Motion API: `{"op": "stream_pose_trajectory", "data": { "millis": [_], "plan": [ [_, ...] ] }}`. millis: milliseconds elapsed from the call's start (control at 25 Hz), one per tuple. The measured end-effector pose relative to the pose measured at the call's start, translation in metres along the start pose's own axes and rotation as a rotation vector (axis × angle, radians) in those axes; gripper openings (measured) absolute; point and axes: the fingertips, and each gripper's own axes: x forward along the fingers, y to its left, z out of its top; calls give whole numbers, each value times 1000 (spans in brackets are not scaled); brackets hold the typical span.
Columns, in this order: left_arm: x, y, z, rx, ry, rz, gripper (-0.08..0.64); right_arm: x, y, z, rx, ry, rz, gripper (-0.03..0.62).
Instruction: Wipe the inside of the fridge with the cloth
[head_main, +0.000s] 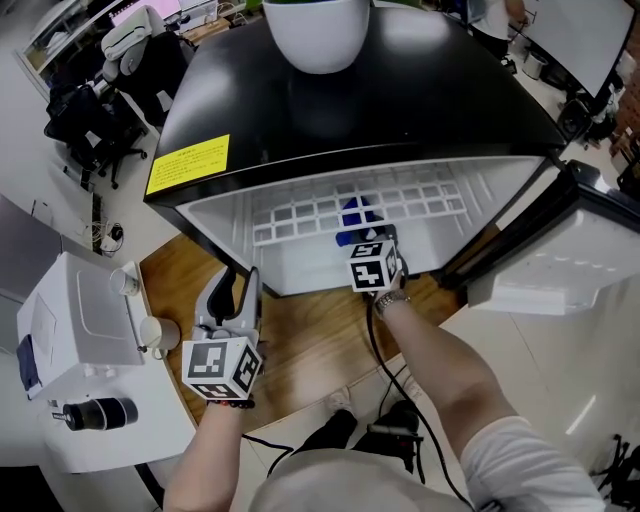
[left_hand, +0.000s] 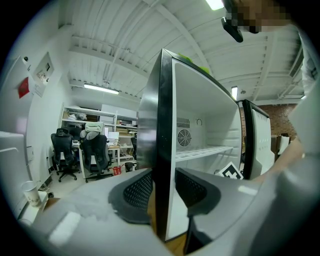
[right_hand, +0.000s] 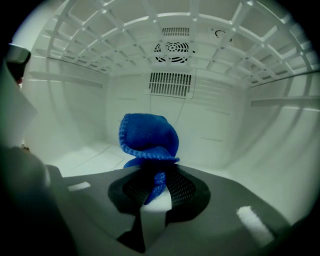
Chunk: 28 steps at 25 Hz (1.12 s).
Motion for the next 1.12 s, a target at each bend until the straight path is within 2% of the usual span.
{"op": "stream_pose_trajectory", "data": {
  "millis": [760,1120],
  "plan": [
    [0,1,0,-6,0,15,140,-17,-84,-20,29,43,-146,72],
    [0,0,-1,-4,7,18,140,-22,-98,-24,40,65,-187,72]
  ]
}}
